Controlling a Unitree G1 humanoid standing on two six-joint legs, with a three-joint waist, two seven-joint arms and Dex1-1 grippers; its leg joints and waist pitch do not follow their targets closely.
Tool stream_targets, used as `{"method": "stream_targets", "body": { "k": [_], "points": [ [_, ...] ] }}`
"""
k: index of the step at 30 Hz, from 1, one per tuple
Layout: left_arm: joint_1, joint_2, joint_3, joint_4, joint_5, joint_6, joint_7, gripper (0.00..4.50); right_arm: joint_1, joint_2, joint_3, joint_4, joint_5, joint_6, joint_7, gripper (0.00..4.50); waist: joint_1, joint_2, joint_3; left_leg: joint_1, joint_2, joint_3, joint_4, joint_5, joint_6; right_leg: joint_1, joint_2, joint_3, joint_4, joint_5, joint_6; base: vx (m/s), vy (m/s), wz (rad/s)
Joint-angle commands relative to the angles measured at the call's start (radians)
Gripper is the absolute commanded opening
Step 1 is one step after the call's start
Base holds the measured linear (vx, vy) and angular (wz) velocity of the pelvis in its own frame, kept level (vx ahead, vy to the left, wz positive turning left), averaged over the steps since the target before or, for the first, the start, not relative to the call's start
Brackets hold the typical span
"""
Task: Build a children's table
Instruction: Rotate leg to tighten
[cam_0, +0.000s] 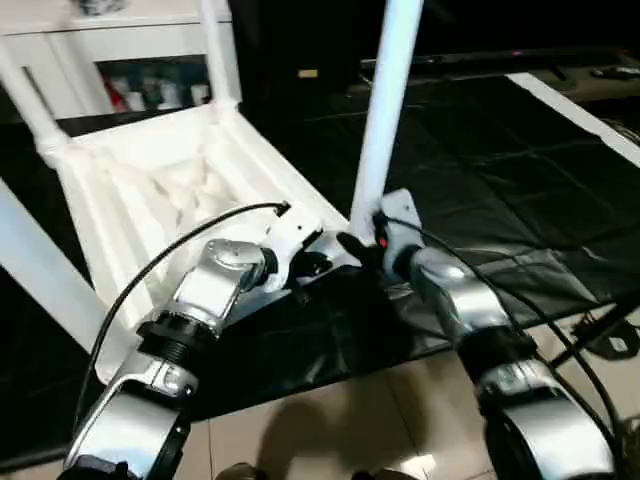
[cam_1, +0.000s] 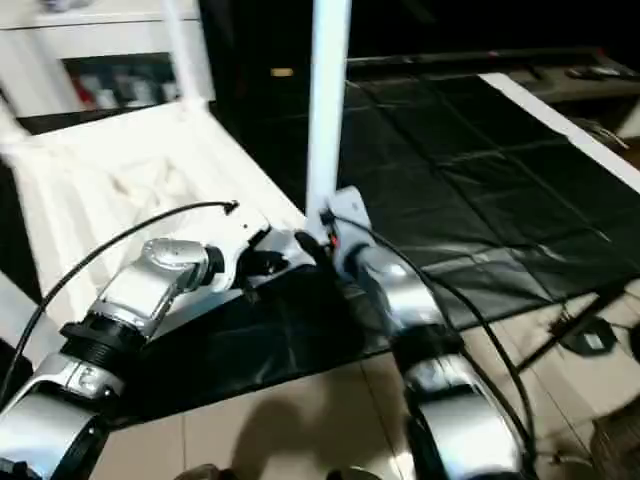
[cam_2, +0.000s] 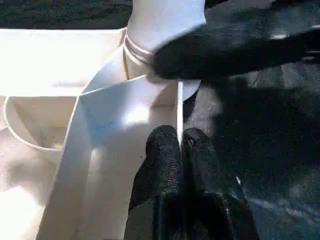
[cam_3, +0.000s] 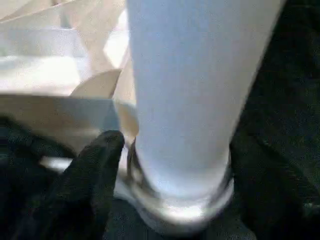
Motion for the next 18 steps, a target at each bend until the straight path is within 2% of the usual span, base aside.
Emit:
{"method": "stream_targets", "body": {
  "k": [1,3,5,6,7,9,11,14,15,16,18],
  "points": [
    [-0.055,0.018,0.021,-0.014,0.000,-0.059,-0.005,0.00,0.036,-0.035,0.015,-0.062,0.022,-0.005,0.090,3.80,0.008,0.008,-0.080,0.021,0.070,-0.025,-0.061,-0.169,0.059,0.075,-0.106,0.083,-0.071,-0.158,-0.170,0.000,0.000,0.00],
    [-0.053,0.026,0.017,-0.005,0.005,-0.073,-0.013,0.00,0.052,-0.057,0.020,-0.085,0.025,-0.009,0.121,3.90,0.010,0.006,-0.078,0.020,0.068,-0.026,-0.062,-0.185,0.056,0.075,-0.106,0.082,-0.079,-0.206,-0.153,0.000,0.000,0.00],
    [-0.049,0.039,0.009,0.009,0.009,-0.098,-0.033,0.00,0.077,-0.090,0.032,-0.121,0.032,-0.023,0.178,4.22,0.010,0.004,-0.079,0.020,0.068,-0.027,-0.061,-0.185,0.054,0.074,-0.105,0.081,-0.080,-0.229,-0.138,0.000,0.000,0.00],
    [-0.044,0.050,0.000,0.021,0.013,-0.120,-0.054,0.00,0.099,-0.122,0.041,-0.149,0.037,-0.031,0.227,4.28,0.011,0.007,-0.079,0.019,0.066,-0.028,-0.061,-0.183,0.058,0.074,-0.103,0.079,-0.083,-0.233,-0.135,0.000,0.000,0.00],
    [-0.037,0.066,-0.014,0.032,0.013,-0.156,-0.092,0.00,0.122,-0.153,0.049,-0.181,0.047,-0.044,0.282,4.34,0.013,0.005,-0.078,0.022,0.067,-0.026,-0.060,-0.192,0.062,0.071,-0.103,0.081,-0.086,-0.239,-0.131,0.000,0.000,0.00],
    [-0.031,0.079,-0.026,0.038,0.014,-0.178,-0.124,0.00,0.138,-0.177,0.051,-0.205,0.057,-0.045,0.321,4.41,0.017,0.005,-0.081,0.019,0.067,-0.027,-0.060,-0.181,0.072,0.075,-0.103,0.080,-0.083,-0.225,-0.126,0.000,0.000,0.00],
    [-0.010,0.108,-0.049,0.041,-0.005,-0.255,-0.236,0.00,0.158,-0.220,0.051,-0.245,0.074,-0.042,0.393,4.47,0.018,0.007,-0.081,0.022,0.069,-0.028,-0.060,-0.184,0.075,0.070,-0.102,0.078,-0.084,-0.221,-0.137,0.000,0.000,0.00],
    [0.000,0.126,-0.065,0.045,-0.011,-0.303,-0.301,0.00,0.165,-0.240,0.051,-0.263,0.079,-0.047,0.434,4.47,0.025,0.007,-0.080,0.025,0.071,-0.026,-0.060,-0.184,0.073,0.067,-0.102,0.079,-0.082,-0.218,-0.148,0.000,0.000,0.00],
    [0.004,0.132,-0.071,0.046,-0.014,-0.317,-0.325,0.00,0.167,-0.247,0.052,-0.268,0.081,-0.050,0.448,4.47,0.029,0.007,-0.080,0.026,0.071,-0.025,-0.060,-0.187,0.072,0.067,-0.103,0.080,-0.084,-0.223,-0.146,0.000,0.000,0.00],
    [0.009,0.142,-0.080,0.046,-0.019,-0.333,-0.365,0.00,0.168,-0.257,0.057,-0.273,0.080,-0.059,0.469,4.47,0.040,0.010,-0.080,0.029,0.076,-0.024,-0.062,-0.187,0.067,0.065,-0.104,0.081,-0.081,-0.225,-0.144,0.000,0.000,0.00],
    [0.016,0.154,-0.092,0.040,-0.029,-0.348,-0.419,0.00,0.170,-0.270,0.068,-0.281,0.080,-0.070,0.501,4.47,0.048,0.012,-0.079,0.038,0.081,-0.023,-0.065,-0.207,0.054,0.058,-0.103,0.082,-0.081,-0.231,-0.152,0.000,0.000,0.00]
  ]
}}
